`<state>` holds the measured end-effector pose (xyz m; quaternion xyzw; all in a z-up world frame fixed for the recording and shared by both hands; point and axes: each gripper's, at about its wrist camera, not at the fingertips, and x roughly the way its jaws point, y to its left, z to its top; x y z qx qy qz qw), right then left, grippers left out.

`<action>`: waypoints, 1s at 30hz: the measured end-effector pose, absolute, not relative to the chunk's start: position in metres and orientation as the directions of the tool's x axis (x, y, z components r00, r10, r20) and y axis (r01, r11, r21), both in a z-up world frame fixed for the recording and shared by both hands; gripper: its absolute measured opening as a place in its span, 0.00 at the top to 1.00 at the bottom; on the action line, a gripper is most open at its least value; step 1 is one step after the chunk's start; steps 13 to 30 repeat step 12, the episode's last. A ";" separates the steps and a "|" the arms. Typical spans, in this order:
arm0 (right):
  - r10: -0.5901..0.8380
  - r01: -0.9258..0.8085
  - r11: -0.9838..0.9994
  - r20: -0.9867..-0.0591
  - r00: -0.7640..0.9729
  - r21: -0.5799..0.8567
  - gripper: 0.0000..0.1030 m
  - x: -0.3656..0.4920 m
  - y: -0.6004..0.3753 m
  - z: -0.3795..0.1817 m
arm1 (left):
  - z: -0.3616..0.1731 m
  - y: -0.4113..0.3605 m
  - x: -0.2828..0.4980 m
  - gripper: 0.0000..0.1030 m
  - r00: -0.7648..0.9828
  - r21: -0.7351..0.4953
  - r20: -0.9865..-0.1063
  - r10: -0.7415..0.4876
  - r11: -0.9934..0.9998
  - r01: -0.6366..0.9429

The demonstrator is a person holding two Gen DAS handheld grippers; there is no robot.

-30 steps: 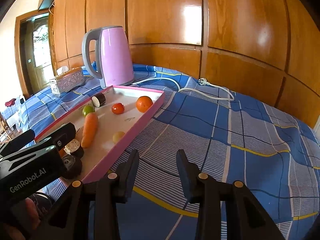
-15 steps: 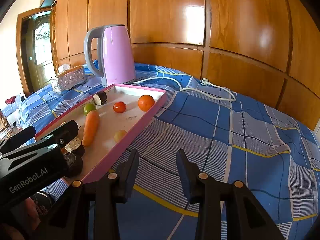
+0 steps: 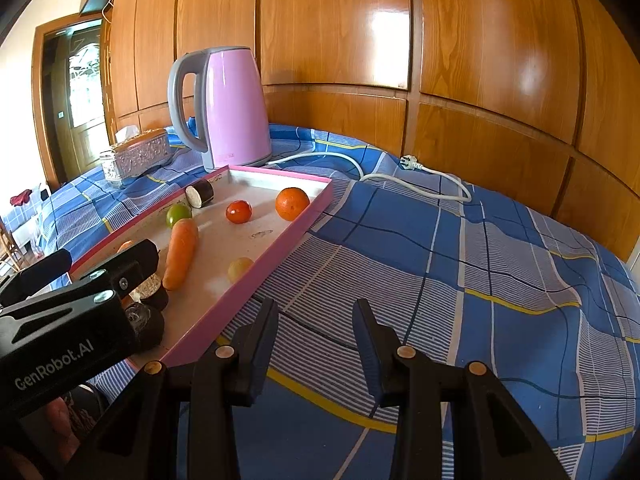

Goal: Organize fruits

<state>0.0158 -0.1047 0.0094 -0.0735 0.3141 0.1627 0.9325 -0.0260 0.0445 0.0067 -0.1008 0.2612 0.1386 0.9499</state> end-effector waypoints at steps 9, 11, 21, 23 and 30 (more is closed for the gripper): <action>0.247 -0.346 0.937 -0.620 0.745 -0.043 0.62 0.018 -0.105 0.007 | 0.009 0.035 -0.028 0.00 0.845 -0.085 -0.497 0.195 0.959 -0.272; 0.244 -0.344 0.938 -0.621 0.745 -0.043 0.62 0.018 -0.105 0.006 | 0.009 0.036 -0.027 0.00 0.845 -0.090 -0.500 0.191 0.959 -0.269; 0.245 -0.342 0.939 -0.620 0.746 -0.041 0.62 0.018 -0.105 0.007 | 0.009 0.037 -0.027 0.00 0.844 -0.097 -0.504 0.184 0.959 -0.268; 0.245 -0.342 0.939 -0.620 0.746 -0.041 0.62 0.018 -0.105 0.007 | 0.009 0.037 -0.027 0.00 0.844 -0.097 -0.504 0.184 0.959 -0.268; 0.245 -0.342 0.939 -0.620 0.746 -0.041 0.62 0.018 -0.105 0.007 | 0.009 0.037 -0.027 0.00 0.844 -0.097 -0.504 0.184 0.959 -0.268</action>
